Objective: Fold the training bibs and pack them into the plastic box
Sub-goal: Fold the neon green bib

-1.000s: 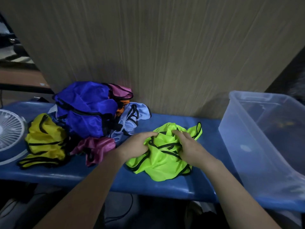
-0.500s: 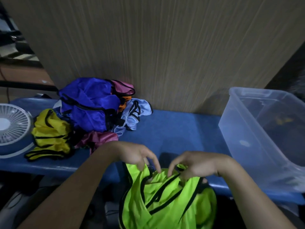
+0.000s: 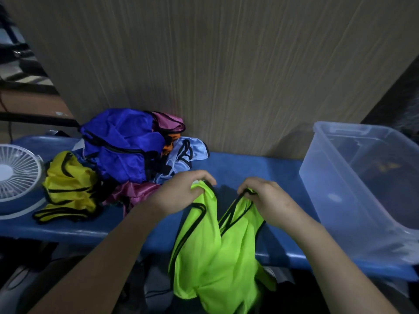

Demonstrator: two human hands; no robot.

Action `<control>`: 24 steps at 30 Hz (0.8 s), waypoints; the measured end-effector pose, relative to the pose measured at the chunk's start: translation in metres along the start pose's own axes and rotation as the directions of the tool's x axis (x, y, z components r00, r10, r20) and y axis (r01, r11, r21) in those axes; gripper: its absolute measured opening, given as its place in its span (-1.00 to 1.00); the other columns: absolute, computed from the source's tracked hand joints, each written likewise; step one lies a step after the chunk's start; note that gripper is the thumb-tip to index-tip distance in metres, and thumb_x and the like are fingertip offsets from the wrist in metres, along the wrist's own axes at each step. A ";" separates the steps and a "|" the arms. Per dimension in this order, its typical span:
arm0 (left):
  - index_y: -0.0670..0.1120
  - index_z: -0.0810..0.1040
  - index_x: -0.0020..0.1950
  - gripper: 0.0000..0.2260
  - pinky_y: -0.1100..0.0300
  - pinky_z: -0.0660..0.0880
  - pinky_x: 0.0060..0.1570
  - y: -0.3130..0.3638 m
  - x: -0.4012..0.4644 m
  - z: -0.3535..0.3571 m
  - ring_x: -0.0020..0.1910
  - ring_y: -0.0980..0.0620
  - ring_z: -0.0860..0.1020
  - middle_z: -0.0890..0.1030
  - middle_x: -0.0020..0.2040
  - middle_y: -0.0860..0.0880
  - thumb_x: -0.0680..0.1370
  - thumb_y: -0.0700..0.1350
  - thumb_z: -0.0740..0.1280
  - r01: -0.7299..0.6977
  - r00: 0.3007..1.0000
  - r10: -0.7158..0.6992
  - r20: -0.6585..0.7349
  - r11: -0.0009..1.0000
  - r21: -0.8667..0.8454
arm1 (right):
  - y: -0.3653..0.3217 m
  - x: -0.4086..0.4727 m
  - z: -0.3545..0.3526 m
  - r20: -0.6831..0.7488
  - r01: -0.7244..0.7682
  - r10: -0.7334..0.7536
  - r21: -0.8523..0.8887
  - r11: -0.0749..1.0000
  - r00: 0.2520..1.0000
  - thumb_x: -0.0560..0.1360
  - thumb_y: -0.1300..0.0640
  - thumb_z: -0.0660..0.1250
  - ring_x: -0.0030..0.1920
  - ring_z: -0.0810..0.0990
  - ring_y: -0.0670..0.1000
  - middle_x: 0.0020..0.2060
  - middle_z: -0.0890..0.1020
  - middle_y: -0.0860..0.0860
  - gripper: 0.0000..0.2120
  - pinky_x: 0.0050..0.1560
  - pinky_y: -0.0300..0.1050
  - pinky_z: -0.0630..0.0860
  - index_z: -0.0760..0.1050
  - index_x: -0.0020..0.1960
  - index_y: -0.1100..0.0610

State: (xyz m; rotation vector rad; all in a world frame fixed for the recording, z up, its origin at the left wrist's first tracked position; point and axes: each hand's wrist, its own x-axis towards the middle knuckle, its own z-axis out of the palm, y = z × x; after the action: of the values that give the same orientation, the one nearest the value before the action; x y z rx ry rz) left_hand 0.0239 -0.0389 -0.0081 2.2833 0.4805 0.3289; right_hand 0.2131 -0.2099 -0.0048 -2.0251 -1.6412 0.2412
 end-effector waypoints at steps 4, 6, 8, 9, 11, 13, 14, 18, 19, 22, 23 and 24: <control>0.03 0.57 0.16 -0.77 0.26 0.36 0.28 0.004 0.003 0.003 0.23 0.19 0.51 0.60 0.20 0.12 0.62 -0.26 0.29 0.044 0.988 -0.038 -0.149 0.998 0.038 | -0.008 0.002 0.002 -0.160 -0.073 0.050 -0.143 0.987 0.986 0.59 0.16 0.33 -0.07 0.57 0.04 -0.11 0.61 -0.12 -0.91 -0.09 0.02 0.51 0.52 0.04 -0.01; 0.02 0.58 0.08 -0.87 0.10 0.44 0.27 0.004 0.003 0.004 0.15 0.13 0.56 0.62 0.11 0.11 0.63 -0.19 0.30 0.063 0.989 -0.061 -0.134 0.998 0.006 | -0.011 0.004 0.000 -0.196 -0.104 0.097 -0.027 0.994 0.976 0.60 0.05 0.32 -0.19 0.53 0.08 -0.25 0.58 -0.08 -0.96 -0.15 0.02 0.47 0.51 0.00 0.01; 0.00 0.57 0.04 -0.94 -0.03 0.59 0.06 0.008 0.000 0.005 0.02 -0.01 0.63 0.62 0.04 0.09 0.64 -0.12 0.31 0.104 0.991 -0.107 -0.074 0.994 -0.044 | -0.010 0.005 -0.004 -0.150 -0.141 0.163 0.145 0.979 0.975 0.57 0.01 0.36 -0.28 0.48 0.06 -0.34 0.55 -0.01 -0.83 -0.21 -0.01 0.41 0.50 -0.11 0.08; -0.01 0.57 0.02 -0.95 -0.02 0.64 -0.11 0.011 -0.001 0.005 -0.08 -0.08 0.65 0.61 0.00 0.07 0.64 -0.11 0.31 0.120 0.991 -0.124 -0.055 0.990 -0.070 | -0.009 0.004 -0.006 -0.116 -0.162 0.188 0.204 0.965 0.975 0.56 0.00 0.38 -0.34 0.41 0.03 -0.40 0.48 0.00 -0.74 -0.28 -0.03 0.36 0.45 -0.20 0.12; -0.03 0.58 -0.02 -0.94 0.11 0.61 -0.36 0.015 -0.002 0.003 -0.23 -0.06 0.65 0.61 -0.08 0.04 0.62 -0.12 0.33 0.114 0.991 -0.121 -0.062 0.988 -0.106 | -0.008 0.003 -0.008 -0.072 -0.202 0.225 0.243 0.949 0.972 0.55 -0.02 0.40 -0.41 0.25 -0.04 -0.46 0.30 -0.02 -0.57 -0.37 -0.05 0.22 0.28 -0.32 0.14; -0.04 0.60 -0.08 -0.93 0.23 0.55 -0.37 0.017 -0.003 0.001 -0.31 0.12 0.60 0.60 -0.17 0.05 0.60 -0.14 0.38 0.083 0.989 -0.099 -0.113 0.987 -0.140 | -0.006 0.002 -0.009 -0.087 -0.218 0.236 0.178 0.959 0.968 0.55 -0.06 0.38 -0.41 0.22 -0.03 -0.47 0.25 -0.04 -0.52 -0.38 -0.05 0.17 0.21 -0.35 0.11; -0.03 0.61 -0.10 -0.93 0.27 0.53 -0.27 0.017 -0.003 -0.001 -0.29 0.20 0.59 0.61 -0.19 0.10 0.58 -0.15 0.40 0.062 0.985 -0.085 -0.151 0.987 -0.147 | -0.005 0.002 -0.009 -0.127 -0.206 0.220 0.116 0.972 0.967 0.55 -0.10 0.36 -0.40 0.24 0.00 -0.47 0.26 -0.04 -0.51 -0.38 -0.04 0.17 0.20 -0.35 0.10; -0.01 0.62 0.04 -0.79 0.40 0.39 0.14 0.014 -0.006 -0.016 0.11 0.27 0.56 0.66 0.05 0.15 0.52 -0.30 0.43 -0.007 0.952 -0.040 -0.303 0.988 -0.155 | 0.000 0.002 -0.013 -0.329 -0.099 0.055 -0.119 0.988 0.943 0.50 -0.26 0.20 -0.25 0.39 0.12 -0.33 0.37 -0.04 -0.50 -0.27 -0.03 0.30 0.39 -0.27 0.19; -0.02 0.61 0.09 -0.74 0.39 0.41 0.16 0.014 -0.007 -0.020 0.14 0.28 0.56 0.65 0.10 0.13 0.52 -0.34 0.42 -0.031 0.945 -0.032 -0.325 0.982 -0.187 | 0.000 0.003 -0.015 -0.360 -0.133 0.081 -0.122 0.984 0.930 0.50 -0.27 0.19 -0.26 0.37 0.14 -0.35 0.36 -0.04 -0.50 -0.28 -0.03 0.28 0.41 -0.22 0.19; 0.04 0.54 0.12 -0.68 0.20 0.53 0.08 0.012 -0.009 -0.031 0.05 0.16 0.60 0.63 0.09 0.04 0.53 -0.35 0.40 -0.032 0.924 -0.093 -0.371 0.947 -0.319 | 0.000 0.001 -0.017 -0.387 -0.247 0.187 -0.113 0.962 0.903 0.45 -0.38 0.06 -0.30 0.40 0.23 -0.46 0.41 -0.02 -0.43 -0.30 0.01 0.34 0.50 -0.08 0.11; 0.05 0.51 0.11 -0.72 0.11 0.54 0.06 0.009 -0.010 -0.033 0.01 0.09 0.61 0.62 0.06 0.02 0.55 -0.31 0.39 0.011 0.915 -0.135 -0.379 0.950 -0.312 | -0.001 0.001 -0.019 -0.385 -0.264 0.198 -0.125 0.956 0.901 0.42 -0.43 0.00 -0.28 0.46 0.26 -0.45 0.47 0.02 -0.37 -0.28 0.03 0.40 0.53 -0.04 0.07; 0.04 0.48 0.10 -0.77 0.02 0.54 0.04 0.006 -0.010 -0.033 -0.02 0.02 0.61 0.62 0.02 0.00 0.57 -0.26 0.38 0.070 0.907 -0.165 -0.388 0.966 -0.247 | -0.004 0.000 -0.020 -0.378 -0.278 0.207 -0.145 0.949 0.903 0.39 -0.45 -0.06 -0.23 0.51 0.27 -0.41 0.52 0.06 -0.32 -0.25 0.05 0.45 0.55 -0.01 0.04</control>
State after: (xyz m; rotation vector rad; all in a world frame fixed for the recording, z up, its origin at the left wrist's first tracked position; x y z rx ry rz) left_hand 0.0037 -0.0259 0.0178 1.9508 0.7474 0.7667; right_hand 0.2189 -0.2148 0.0142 -2.2622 -1.2243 -0.2060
